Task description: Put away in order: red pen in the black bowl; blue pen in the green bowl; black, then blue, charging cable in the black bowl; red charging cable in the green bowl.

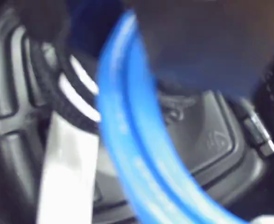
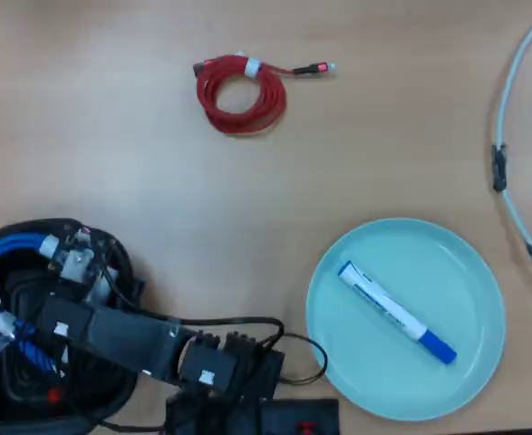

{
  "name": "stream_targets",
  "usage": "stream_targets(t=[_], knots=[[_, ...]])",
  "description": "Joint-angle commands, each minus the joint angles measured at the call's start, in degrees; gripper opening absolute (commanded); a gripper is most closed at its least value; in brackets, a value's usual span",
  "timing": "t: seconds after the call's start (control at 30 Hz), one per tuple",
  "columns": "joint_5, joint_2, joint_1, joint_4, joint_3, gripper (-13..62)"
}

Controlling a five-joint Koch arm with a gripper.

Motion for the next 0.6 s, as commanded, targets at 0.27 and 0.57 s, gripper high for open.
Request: stream_targets(t=[0.27,0.57], knots=[[0.70,0.70,-1.41,-0.62,-5.36,24.6],[0.88,1.23,-1.14,-0.18,-6.06,31.6]])
